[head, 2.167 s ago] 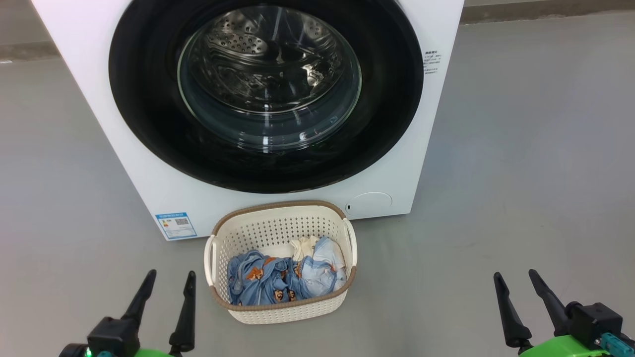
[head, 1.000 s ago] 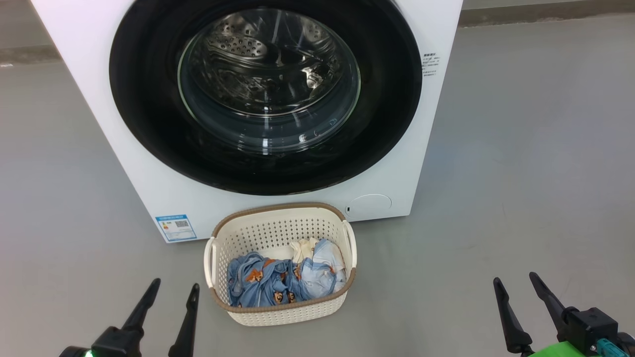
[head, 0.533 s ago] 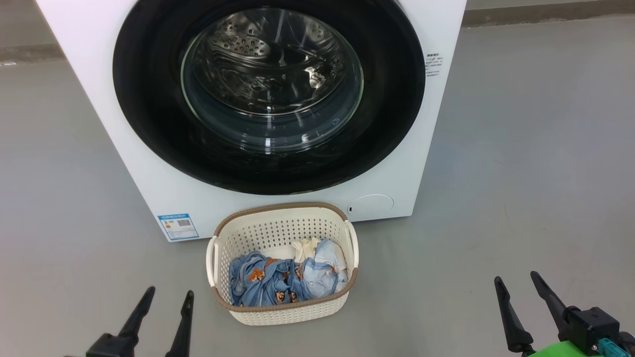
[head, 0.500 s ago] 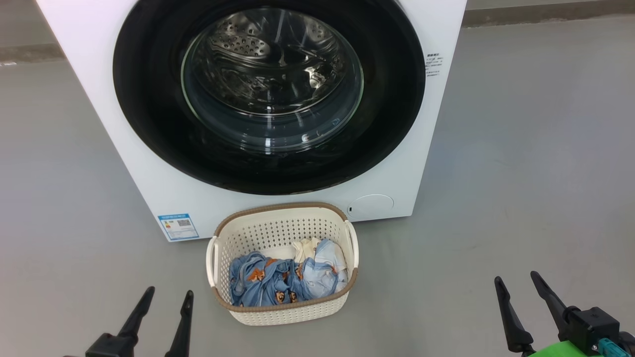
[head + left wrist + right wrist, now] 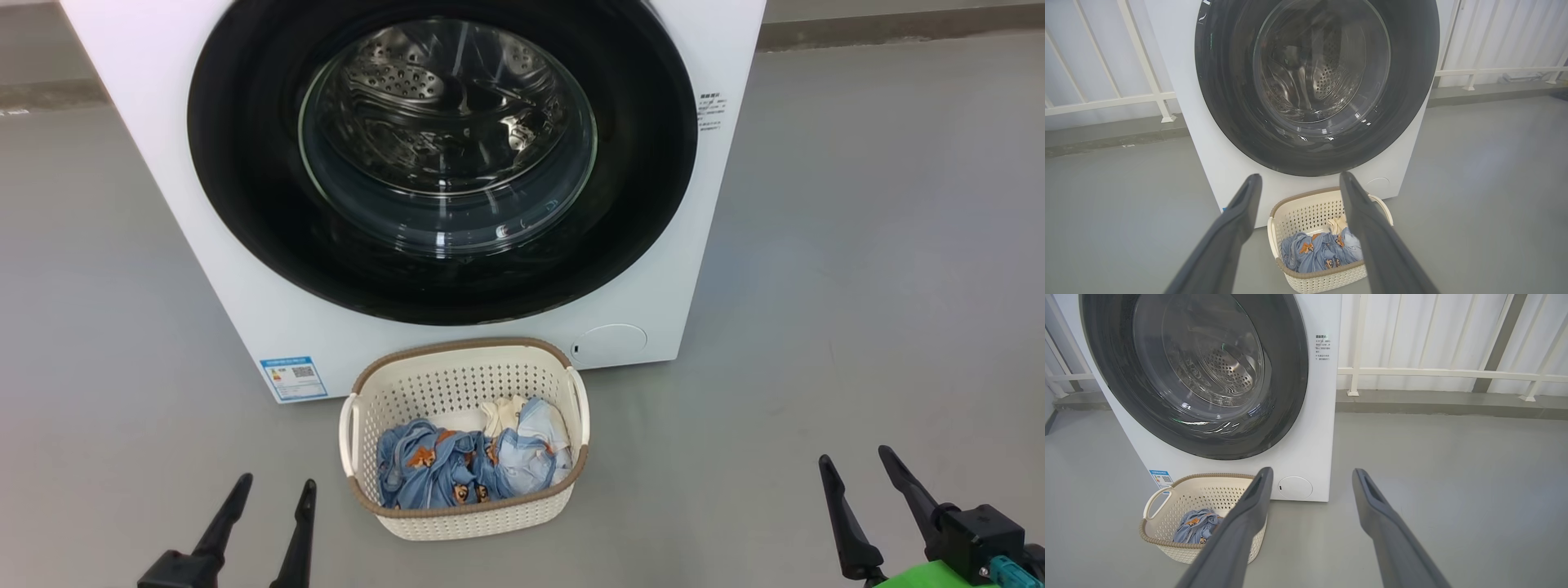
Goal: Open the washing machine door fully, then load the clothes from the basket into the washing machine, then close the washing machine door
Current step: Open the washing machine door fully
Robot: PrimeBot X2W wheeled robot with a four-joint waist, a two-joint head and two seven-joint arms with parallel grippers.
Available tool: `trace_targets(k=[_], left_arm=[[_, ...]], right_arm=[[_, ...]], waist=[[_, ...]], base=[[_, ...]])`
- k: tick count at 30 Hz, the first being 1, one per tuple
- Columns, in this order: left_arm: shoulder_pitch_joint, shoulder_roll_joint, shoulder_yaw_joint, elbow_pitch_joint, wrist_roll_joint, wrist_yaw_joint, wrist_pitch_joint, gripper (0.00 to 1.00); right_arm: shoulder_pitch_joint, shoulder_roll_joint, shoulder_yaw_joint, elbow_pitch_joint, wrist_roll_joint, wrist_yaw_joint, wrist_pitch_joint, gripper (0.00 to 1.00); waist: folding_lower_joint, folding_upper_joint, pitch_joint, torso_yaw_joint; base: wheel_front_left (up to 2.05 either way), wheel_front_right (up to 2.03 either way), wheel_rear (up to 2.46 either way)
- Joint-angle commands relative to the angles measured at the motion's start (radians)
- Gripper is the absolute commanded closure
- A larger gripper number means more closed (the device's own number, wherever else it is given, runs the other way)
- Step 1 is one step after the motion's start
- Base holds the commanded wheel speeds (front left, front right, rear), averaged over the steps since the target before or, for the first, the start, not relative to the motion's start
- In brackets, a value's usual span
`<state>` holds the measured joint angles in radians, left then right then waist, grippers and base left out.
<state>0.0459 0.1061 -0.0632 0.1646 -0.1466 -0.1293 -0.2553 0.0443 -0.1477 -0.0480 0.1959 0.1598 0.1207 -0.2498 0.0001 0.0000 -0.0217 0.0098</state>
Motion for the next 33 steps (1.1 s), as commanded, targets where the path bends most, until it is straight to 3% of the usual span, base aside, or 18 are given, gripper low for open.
trace_targets(k=[1,19,33], left_arm=[[-0.011,0.010,0.034,-0.021,-0.007,-0.001,-0.006,0.00],[-0.013,0.001,0.052,-0.049,0.004,-0.001,-0.006,0.00],[-0.014,0.002,0.055,-0.058,0.000,-0.001,-0.006,0.00]], right_arm=[[-0.017,-0.019,0.022,-0.023,-0.004,0.010,-0.012,0.00],[-0.013,-0.017,0.021,-0.022,0.001,0.010,-0.012,0.00],[-0.012,-0.008,0.020,-0.022,0.004,0.010,-0.012,0.00]], waist=[[0.0000,0.0000,-0.001,-0.001],[0.0000,0.0000,-0.005,-0.002],[0.0000,0.0000,-0.002,-0.006]], base=[[0.00,0.00,0.00],[0.08,0.08,-0.17],[0.96,0.96,-1.92]])
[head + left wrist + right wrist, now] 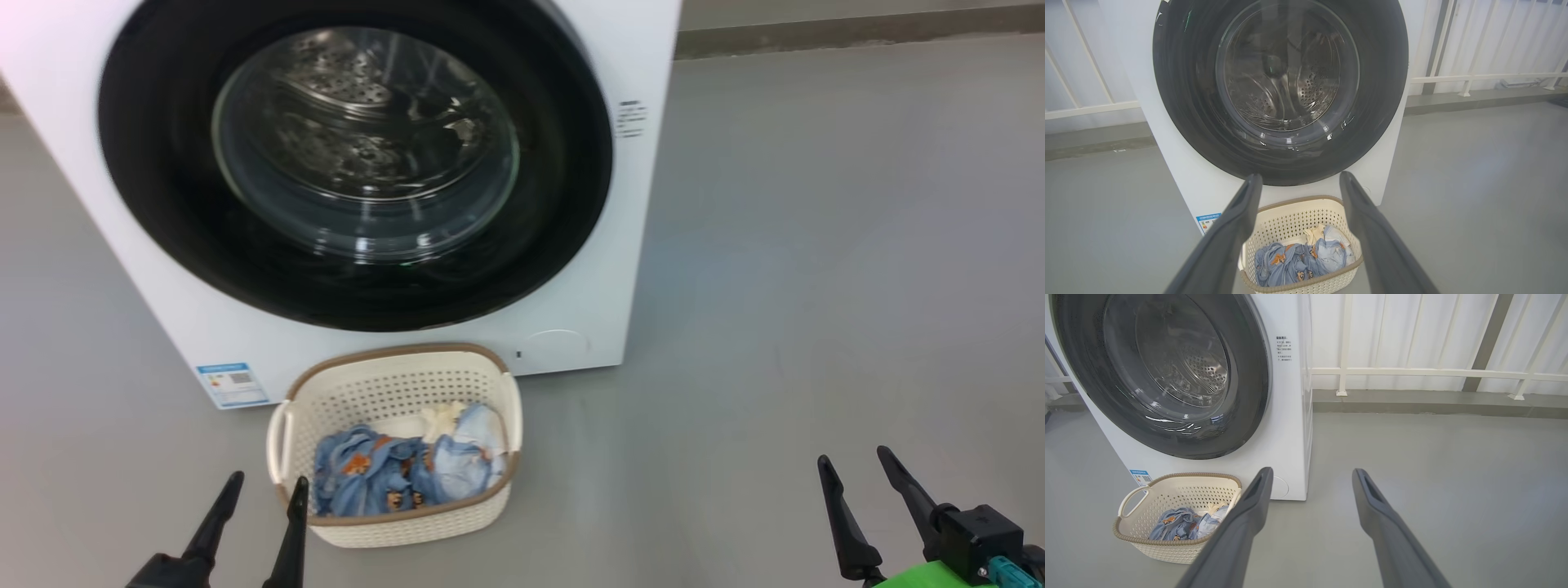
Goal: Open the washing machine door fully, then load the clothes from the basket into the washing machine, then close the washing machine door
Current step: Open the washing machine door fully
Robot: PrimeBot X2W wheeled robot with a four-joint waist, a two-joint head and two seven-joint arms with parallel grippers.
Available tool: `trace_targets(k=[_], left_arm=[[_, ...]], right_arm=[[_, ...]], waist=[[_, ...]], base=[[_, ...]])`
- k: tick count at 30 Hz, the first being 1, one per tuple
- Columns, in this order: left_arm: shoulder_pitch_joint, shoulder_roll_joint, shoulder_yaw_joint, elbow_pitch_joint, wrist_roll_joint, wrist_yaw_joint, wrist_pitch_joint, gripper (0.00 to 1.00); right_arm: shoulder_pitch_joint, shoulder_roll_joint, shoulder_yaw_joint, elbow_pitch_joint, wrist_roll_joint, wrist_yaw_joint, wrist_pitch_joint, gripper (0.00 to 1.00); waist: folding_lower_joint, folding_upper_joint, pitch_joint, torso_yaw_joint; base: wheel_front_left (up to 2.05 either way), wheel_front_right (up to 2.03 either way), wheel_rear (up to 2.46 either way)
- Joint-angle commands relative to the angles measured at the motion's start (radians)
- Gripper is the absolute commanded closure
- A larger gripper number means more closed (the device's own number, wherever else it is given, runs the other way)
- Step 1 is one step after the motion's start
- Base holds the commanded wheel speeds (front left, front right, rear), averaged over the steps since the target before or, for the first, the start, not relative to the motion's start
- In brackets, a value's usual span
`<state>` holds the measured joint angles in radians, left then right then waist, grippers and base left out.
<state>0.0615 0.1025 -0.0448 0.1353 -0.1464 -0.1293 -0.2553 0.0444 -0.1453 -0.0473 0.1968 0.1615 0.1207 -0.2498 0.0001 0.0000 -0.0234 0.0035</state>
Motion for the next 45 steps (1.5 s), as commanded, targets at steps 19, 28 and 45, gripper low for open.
trace_targets(k=[19,28,45], left_arm=[[-0.027,-0.010,0.059,-0.045,-0.023,-0.001,-0.006,0.00],[-0.026,-0.008,0.060,-0.047,-0.025,-0.001,-0.006,0.00],[-0.026,-0.010,0.058,-0.043,-0.028,-0.001,-0.006,0.00]], right_arm=[[-0.008,0.035,0.001,-0.068,0.090,0.010,-0.012,0.00],[-0.007,0.043,-0.009,-0.083,0.093,0.010,-0.012,0.00],[-0.009,0.030,0.020,-0.082,0.115,0.010,-0.012,1.00]], waist=[[-0.0001,0.0000,0.007,-0.004],[-0.0001,0.0000,0.010,-0.005],[-0.0001,0.0000,0.014,-0.008]], base=[[0.52,0.52,-1.04],[0.00,0.00,0.00],[0.00,0.00,0.00]])
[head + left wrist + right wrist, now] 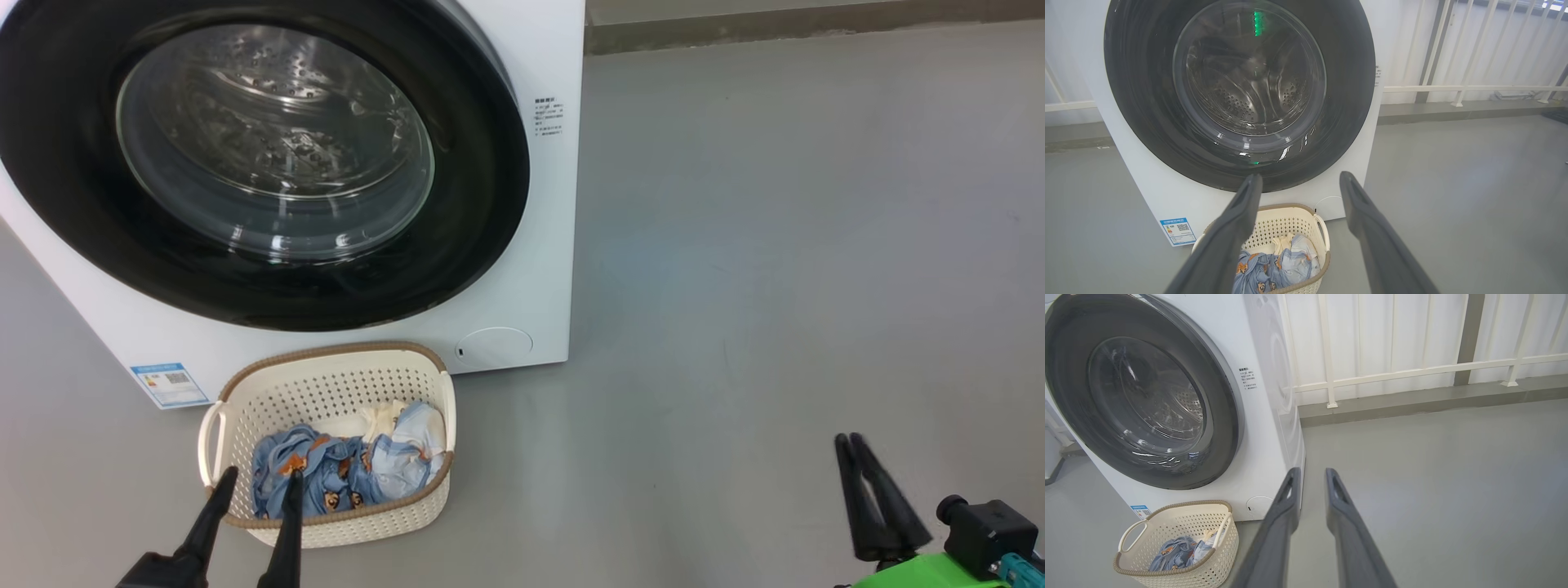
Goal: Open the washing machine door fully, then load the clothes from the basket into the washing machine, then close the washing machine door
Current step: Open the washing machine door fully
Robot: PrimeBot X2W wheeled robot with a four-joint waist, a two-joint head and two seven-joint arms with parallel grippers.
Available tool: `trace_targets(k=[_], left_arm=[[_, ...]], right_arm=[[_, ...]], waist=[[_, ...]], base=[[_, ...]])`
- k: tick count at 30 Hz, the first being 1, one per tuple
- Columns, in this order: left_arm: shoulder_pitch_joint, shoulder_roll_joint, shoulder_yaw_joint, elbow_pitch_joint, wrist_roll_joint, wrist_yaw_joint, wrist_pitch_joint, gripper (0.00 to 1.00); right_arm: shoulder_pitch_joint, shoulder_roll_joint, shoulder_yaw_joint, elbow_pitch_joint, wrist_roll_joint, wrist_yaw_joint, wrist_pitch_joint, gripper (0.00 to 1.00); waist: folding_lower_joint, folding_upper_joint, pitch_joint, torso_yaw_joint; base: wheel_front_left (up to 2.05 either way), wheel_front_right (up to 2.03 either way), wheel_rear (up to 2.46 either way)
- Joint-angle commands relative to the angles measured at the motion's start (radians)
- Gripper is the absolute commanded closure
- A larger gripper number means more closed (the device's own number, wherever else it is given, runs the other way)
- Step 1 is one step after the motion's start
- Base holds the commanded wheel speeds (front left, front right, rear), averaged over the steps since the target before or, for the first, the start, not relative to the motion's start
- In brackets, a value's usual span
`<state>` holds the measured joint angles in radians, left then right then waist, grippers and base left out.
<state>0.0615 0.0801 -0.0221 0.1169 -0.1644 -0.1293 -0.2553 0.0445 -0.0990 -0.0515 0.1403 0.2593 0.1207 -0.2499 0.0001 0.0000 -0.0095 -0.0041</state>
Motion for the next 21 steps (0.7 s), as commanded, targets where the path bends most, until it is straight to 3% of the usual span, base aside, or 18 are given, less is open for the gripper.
trace_targets(k=[1,6,11,15,21], left_arm=[[-0.026,0.012,0.035,-0.025,-0.009,-0.001,-0.006,0.00],[-0.026,0.011,0.037,-0.029,-0.008,-0.001,-0.006,0.00],[-0.027,0.012,0.036,-0.031,-0.008,-0.001,-0.006,0.00],[-0.025,0.013,0.039,-0.039,-0.010,-0.001,-0.006,0.00],[-0.014,0.012,0.049,-0.060,-0.012,-0.001,-0.006,0.00]], right_arm=[[-0.009,-0.018,0.026,-0.025,0.021,0.010,-0.012,1.00],[-0.014,-0.018,0.030,-0.029,0.052,0.010,-0.012,1.00],[-0.016,0.002,0.002,-0.024,0.187,0.010,-0.012,1.00],[-0.025,0.008,-0.026,-0.012,0.335,0.010,-0.012,1.00],[-0.060,0.014,-0.078,0.002,0.698,0.010,-0.012,1.00]], waist=[[-0.0001,0.0000,0.001,-0.001],[-0.0001,0.0000,0.005,-0.006],[-0.0001,0.0000,0.014,-0.009],[-0.0001,0.0000,0.025,-0.010],[-0.0001,0.0000,0.056,-0.014]], base=[[0.00,0.00,0.00],[0.00,0.00,0.00],[0.00,0.00,0.00],[0.00,0.00,0.00],[0.00,0.00,0.00]])
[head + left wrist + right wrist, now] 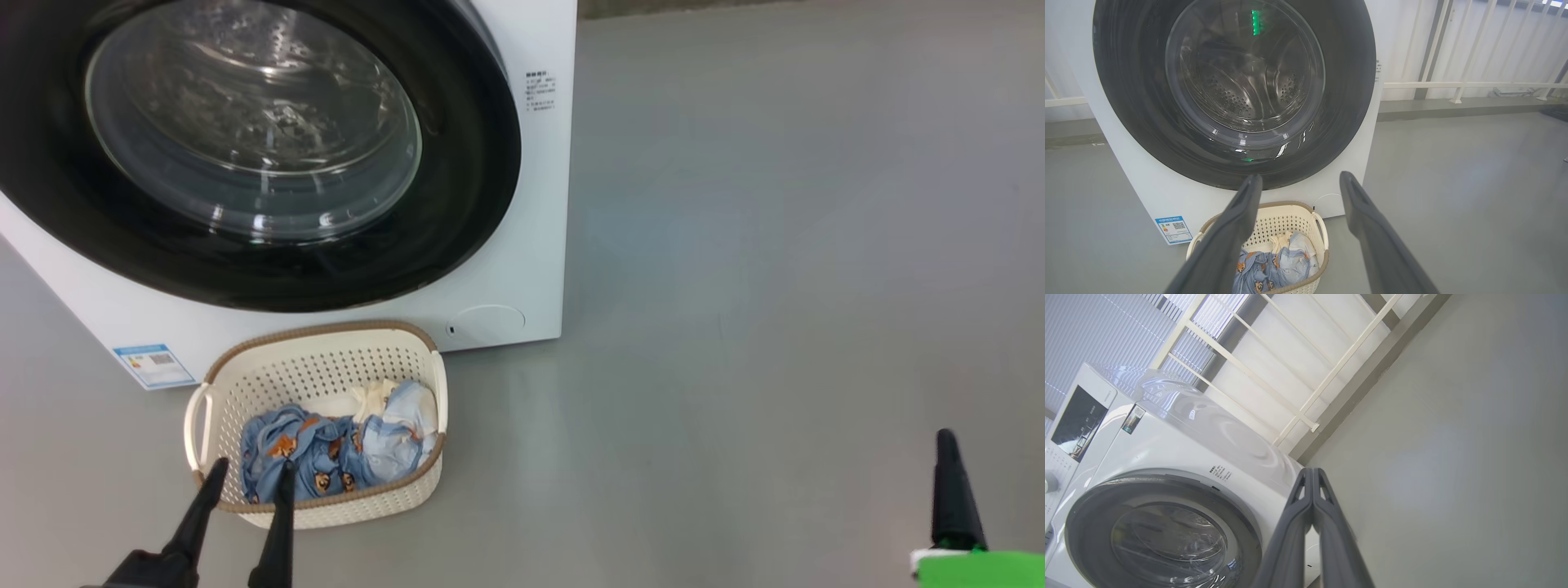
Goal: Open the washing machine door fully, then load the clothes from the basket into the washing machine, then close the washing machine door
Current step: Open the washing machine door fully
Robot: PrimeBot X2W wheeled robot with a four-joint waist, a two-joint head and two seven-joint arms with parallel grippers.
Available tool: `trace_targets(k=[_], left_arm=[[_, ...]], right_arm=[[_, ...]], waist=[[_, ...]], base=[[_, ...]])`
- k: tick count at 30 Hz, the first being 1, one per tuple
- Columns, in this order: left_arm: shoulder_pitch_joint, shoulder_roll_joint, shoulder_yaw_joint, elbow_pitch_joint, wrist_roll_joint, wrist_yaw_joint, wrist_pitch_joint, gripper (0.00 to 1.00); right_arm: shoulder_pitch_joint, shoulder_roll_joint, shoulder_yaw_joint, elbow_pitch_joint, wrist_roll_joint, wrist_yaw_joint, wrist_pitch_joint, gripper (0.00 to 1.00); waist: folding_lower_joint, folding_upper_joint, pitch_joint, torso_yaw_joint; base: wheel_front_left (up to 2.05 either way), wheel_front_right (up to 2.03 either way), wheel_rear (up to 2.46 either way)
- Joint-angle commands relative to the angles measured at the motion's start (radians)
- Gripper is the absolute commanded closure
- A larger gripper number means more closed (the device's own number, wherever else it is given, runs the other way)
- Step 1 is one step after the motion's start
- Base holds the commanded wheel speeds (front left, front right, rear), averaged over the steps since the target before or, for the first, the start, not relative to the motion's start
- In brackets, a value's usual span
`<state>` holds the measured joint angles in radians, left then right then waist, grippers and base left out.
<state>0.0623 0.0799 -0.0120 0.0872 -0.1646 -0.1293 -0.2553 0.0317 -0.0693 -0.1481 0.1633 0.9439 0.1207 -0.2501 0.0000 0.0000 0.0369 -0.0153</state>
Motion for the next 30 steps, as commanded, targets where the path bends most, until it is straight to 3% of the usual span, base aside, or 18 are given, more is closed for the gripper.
trace_targets(k=[1,8,14,22,30], left_arm=[[-0.012,0.012,0.043,-0.034,-0.012,-0.001,-0.006,0.00],[0.000,0.013,0.060,-0.064,-0.013,-0.001,-0.006,0.00],[0.005,0.003,0.063,-0.100,-0.012,-0.001,-0.006,0.00],[0.000,0.004,0.042,-0.126,0.000,-0.001,-0.006,0.00],[-0.014,-0.001,0.022,-0.143,0.002,-0.001,-0.006,0.00]], right_arm=[[-0.055,-0.021,0.012,-0.016,0.072,0.010,-0.012,1.00],[-0.122,-0.083,-0.025,0.027,0.478,0.010,0.020,1.00],[-0.245,-0.112,-0.133,0.076,0.752,0.010,0.182,1.00],[-0.420,-0.123,-0.272,0.200,0.909,0.010,0.401,1.00],[-0.590,-0.166,-0.378,0.302,0.901,0.010,0.564,1.00]], waist=[[0.0000,0.0000,0.016,-0.004],[0.0000,0.0000,0.070,-0.008],[0.0000,0.0000,0.137,-0.009],[0.0000,0.0000,0.214,0.009],[0.0000,0.0000,0.279,0.057]], base=[[0.00,0.00,0.00],[0.00,0.00,0.00],[0.00,0.00,0.00],[0.00,0.00,0.00],[0.00,0.00,0.00]])
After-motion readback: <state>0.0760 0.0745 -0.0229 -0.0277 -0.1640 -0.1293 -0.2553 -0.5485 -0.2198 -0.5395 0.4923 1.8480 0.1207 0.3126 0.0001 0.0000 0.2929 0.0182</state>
